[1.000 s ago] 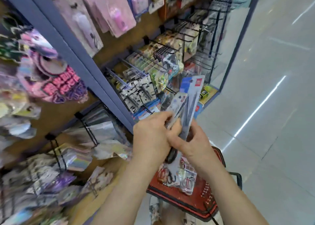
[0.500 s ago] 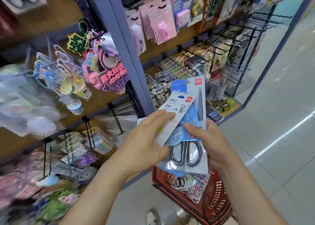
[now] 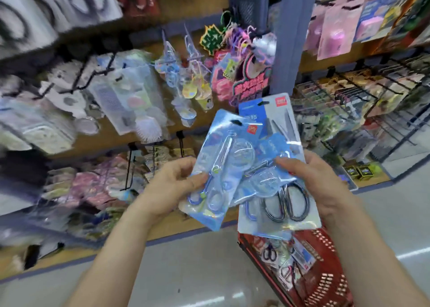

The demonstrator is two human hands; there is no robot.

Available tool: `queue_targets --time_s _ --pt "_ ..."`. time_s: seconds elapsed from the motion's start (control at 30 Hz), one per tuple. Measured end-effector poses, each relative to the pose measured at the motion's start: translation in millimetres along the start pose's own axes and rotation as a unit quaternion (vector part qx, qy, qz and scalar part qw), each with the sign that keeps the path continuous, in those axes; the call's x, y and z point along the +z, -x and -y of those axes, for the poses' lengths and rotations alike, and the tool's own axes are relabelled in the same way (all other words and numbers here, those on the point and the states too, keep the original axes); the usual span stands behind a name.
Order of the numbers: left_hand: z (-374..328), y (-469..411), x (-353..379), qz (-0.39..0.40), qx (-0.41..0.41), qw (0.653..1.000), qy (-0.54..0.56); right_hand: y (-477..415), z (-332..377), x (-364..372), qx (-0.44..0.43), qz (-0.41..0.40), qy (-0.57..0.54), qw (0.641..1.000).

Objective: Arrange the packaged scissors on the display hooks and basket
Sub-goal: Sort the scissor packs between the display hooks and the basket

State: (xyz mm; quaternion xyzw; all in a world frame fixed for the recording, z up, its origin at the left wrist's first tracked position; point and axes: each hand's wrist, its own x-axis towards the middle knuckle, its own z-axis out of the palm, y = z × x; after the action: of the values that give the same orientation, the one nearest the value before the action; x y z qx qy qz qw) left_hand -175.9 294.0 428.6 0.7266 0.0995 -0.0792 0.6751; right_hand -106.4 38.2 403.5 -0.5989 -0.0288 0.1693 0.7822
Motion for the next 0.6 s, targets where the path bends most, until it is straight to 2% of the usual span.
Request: queue_targets --time_s 0.1,0.2,0.33,0.43,0.6 --pt "10 22 -32 -0.077 0.024 0.993 0.091 -6 -6 48 0.006 -0.023 -0.031 0.999" --pt "15 51 -56 -0.145 0.022 0.976 0.159 -10 -9 98 0.01 -0.029 -0.003 1.0" --pt "24 82 -85 -0.25 0.038 0.939 0.231 -3 -19 171 -0.011 0.024 -0.006 1.0" --pt "30 101 -108 -0.329 0.047 0.913 0.237 5 -27 221 -0.023 0.053 0.025 0.998" --pt "33 136 -161 -0.383 0.077 0.889 0.239 9 -40 286 -0.041 0.083 0.07 0.993"
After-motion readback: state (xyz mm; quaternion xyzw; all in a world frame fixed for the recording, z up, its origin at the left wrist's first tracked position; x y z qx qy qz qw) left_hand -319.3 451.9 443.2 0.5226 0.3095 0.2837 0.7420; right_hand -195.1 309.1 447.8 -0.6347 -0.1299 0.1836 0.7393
